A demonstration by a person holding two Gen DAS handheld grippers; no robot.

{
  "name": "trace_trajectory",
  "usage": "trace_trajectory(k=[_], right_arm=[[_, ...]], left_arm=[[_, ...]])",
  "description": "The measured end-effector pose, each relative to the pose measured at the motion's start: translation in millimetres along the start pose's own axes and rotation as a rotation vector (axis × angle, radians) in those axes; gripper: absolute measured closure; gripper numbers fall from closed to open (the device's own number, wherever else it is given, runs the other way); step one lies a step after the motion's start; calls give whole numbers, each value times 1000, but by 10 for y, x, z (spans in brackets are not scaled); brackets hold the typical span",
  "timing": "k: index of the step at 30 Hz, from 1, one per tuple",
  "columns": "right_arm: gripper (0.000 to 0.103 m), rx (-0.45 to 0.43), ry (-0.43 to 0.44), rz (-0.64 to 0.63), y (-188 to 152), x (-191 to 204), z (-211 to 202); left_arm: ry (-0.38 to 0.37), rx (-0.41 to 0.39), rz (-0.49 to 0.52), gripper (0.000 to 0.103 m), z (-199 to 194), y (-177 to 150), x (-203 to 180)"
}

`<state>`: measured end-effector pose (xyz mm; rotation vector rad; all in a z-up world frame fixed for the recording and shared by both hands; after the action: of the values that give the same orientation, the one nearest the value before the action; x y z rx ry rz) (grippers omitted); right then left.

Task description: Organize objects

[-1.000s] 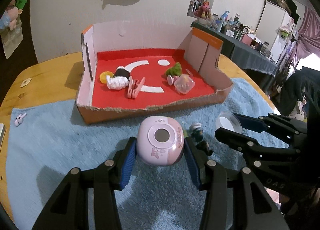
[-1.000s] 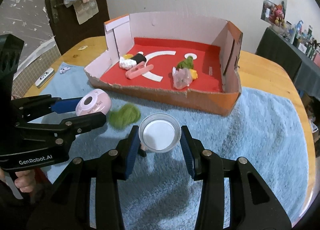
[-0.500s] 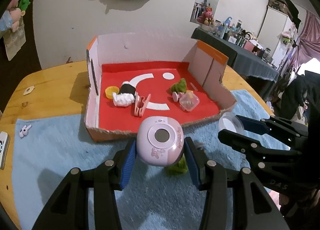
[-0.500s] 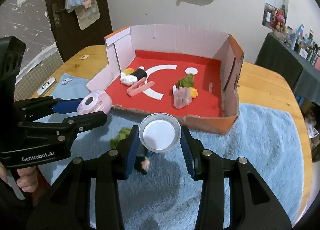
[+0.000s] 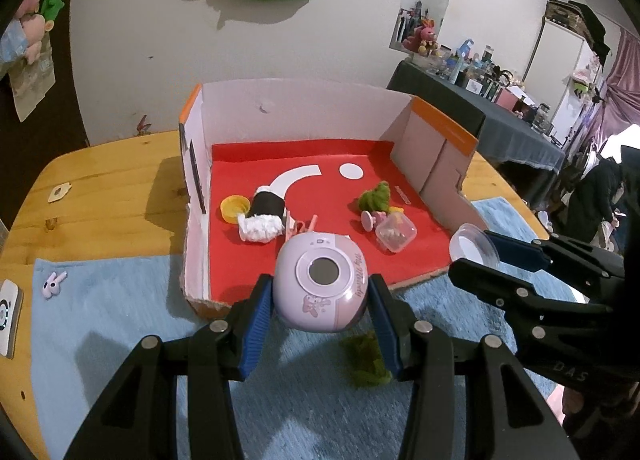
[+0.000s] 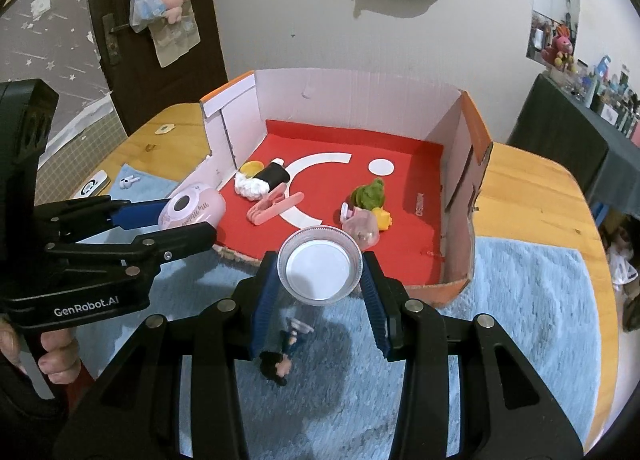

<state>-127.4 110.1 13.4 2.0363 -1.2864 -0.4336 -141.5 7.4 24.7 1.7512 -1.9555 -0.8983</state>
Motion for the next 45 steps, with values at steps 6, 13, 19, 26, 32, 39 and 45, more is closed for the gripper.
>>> trace_trajectory(k=[6, 13, 19, 26, 32, 39, 45], right_arm=[[64, 6, 2, 7, 85, -48, 68], [64, 28, 10, 14, 136, -92, 187], [64, 68, 20, 22, 155, -125, 329], [64, 119, 30, 19, 143, -142, 509], [64, 145, 38, 12, 137, -128, 621], [64, 162, 46, 14, 134, -141, 697], [64, 188, 56, 23, 106, -164, 784]], left_arm=[[0, 4, 2, 53, 41, 55, 16], [1, 26, -3, 53, 164, 126, 66], [20, 73, -3, 53, 330, 124, 117], [26, 125, 13, 53, 495, 88, 122], [24, 155, 24, 53, 576, 61, 144], [22, 166, 20, 53, 611, 52, 178], [17, 191, 25, 53, 647, 17, 199]])
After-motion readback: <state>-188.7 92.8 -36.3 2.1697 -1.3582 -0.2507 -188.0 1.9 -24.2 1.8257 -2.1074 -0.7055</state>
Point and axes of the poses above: each gripper's, at about its wrist camera, not at the fingertips, and z roughly the way its jaws point, x to its left, y to its top, the point moved 4 cm from there along z, roughly the way its jaws point, and after that the axes turned 2 degrees about y, right-handed, at the moved point
